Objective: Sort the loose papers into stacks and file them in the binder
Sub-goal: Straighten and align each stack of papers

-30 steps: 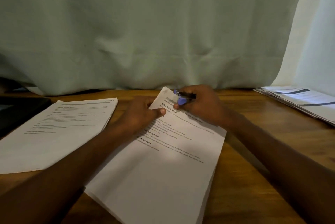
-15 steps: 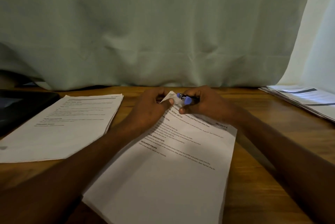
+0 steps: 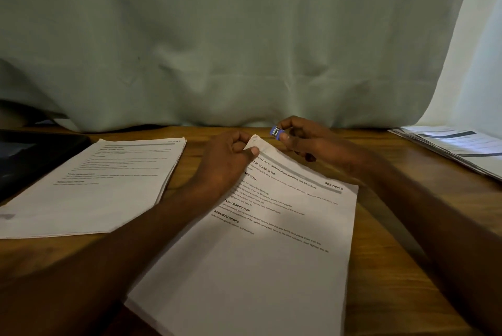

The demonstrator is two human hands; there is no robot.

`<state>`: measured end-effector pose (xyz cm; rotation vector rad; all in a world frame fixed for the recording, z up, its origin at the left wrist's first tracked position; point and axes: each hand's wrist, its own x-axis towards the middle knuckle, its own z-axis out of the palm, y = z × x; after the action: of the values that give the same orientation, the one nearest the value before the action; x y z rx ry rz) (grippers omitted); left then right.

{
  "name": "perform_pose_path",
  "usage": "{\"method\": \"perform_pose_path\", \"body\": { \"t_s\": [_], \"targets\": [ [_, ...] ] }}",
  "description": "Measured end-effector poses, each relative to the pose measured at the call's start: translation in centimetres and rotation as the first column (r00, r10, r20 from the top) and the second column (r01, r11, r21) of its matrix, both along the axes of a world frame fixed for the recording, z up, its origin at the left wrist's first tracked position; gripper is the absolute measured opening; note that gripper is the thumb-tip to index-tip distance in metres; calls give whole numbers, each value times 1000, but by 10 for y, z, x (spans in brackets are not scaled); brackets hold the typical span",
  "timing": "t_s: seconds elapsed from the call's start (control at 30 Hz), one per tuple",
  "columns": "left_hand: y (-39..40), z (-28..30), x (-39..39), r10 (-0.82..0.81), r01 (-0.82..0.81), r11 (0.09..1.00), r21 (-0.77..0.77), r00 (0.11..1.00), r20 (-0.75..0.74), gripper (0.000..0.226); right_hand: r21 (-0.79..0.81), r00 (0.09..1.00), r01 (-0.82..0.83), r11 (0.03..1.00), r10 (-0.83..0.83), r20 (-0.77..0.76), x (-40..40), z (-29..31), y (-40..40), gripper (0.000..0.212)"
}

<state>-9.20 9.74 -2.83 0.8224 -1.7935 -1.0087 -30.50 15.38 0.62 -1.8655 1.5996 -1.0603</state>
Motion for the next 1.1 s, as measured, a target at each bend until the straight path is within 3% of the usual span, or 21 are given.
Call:
{"method": "perform_pose_path", "body": {
  "t_s": [0.17, 0.33, 0.6, 1.1],
  "targets": [
    [1, -2, -2, 3, -3, 1000, -16, 1000, 3, 15, -128, 982, 0, 992, -24, -186, 0, 2, 3, 35],
    [1, 0, -4, 44, -42, 997, -60, 999, 25, 13, -192, 975, 24, 981, -66, -212, 3, 1, 1, 40],
    [3, 0, -5, 24, -22, 997, -74, 999, 29, 9, -164, 973, 36, 986, -72, -220, 4, -3, -2, 53],
    [1, 0, -3, -6, 6, 1000, 12, 1000, -23, 10, -260, 979, -26, 965, -28, -202, 10, -11, -4, 40]
  ]
}}
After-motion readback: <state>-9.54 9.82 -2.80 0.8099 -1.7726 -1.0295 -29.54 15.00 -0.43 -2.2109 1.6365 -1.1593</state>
